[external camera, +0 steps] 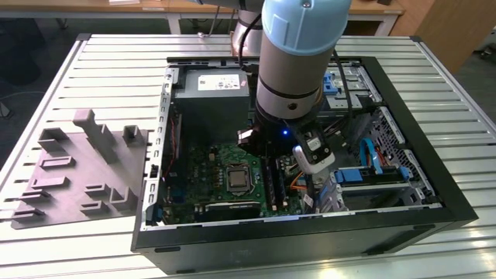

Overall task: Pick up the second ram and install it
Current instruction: 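Press down the second ram until it locks into place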

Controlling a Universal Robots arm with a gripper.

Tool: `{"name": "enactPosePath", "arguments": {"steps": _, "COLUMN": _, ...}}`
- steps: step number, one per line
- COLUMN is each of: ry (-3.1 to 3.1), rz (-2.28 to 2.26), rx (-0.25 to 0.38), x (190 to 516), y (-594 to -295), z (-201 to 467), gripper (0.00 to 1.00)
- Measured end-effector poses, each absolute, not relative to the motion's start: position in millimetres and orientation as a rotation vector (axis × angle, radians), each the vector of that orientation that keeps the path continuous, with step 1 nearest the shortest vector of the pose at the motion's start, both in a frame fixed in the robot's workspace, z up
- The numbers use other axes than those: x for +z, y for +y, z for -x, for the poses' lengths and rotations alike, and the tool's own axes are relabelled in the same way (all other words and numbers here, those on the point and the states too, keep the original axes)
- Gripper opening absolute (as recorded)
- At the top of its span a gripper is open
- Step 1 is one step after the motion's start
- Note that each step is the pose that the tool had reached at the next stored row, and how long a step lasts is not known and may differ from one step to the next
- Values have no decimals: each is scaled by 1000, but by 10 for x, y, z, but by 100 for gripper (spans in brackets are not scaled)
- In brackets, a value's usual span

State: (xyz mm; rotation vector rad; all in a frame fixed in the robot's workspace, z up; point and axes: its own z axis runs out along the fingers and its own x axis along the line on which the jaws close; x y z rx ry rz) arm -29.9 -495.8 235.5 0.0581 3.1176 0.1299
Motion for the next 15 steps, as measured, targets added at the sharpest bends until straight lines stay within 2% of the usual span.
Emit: {"name": "enactPosePath", "arguments": {"steps": 15, "ry": 3117, "rz": -59, "rx": 130, "x": 2345, "y": -4704, "z": 299, "gripper": 11}}
